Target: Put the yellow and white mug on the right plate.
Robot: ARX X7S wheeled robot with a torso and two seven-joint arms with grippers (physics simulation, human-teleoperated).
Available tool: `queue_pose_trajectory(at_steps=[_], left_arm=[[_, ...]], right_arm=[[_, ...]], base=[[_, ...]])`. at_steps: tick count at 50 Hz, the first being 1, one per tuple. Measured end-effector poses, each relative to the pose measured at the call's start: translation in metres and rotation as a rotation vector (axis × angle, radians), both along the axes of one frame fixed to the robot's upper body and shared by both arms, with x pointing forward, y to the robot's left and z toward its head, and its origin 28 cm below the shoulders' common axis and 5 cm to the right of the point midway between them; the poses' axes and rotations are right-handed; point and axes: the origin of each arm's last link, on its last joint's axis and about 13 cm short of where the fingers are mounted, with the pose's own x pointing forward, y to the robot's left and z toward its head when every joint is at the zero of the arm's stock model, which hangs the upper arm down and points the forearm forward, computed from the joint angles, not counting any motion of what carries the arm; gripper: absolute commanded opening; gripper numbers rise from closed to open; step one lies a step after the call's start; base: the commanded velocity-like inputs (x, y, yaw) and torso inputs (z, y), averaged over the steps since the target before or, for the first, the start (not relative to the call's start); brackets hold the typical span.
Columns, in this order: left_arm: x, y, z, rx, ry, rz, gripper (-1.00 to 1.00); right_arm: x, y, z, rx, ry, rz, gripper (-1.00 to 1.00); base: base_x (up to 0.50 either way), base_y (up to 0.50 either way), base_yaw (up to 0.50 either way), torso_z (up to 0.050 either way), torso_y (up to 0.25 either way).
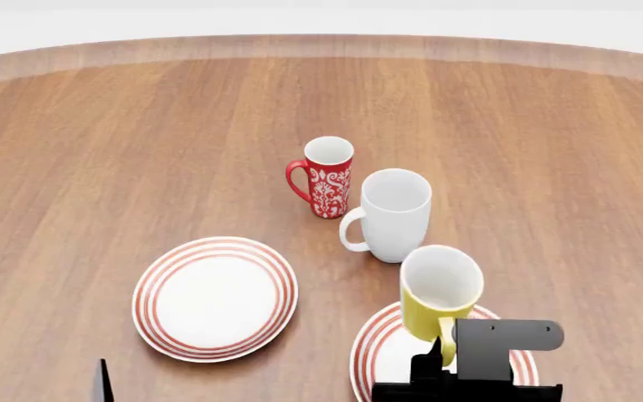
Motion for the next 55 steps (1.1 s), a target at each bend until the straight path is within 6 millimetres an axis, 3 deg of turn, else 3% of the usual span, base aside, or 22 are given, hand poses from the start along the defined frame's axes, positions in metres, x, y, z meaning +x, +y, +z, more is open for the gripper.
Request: queue_pose_trajectory(at_steps=[55], left_arm=[[0.002,0.001,-0.002,-0.004,0.014,0.010,1.00]], right_arm=[[-0.022,-0.005,-0.029,-0.026,0.092,-0.018,-1.00]], base=[[0.00,0.00,0.00,0.000,0.000]])
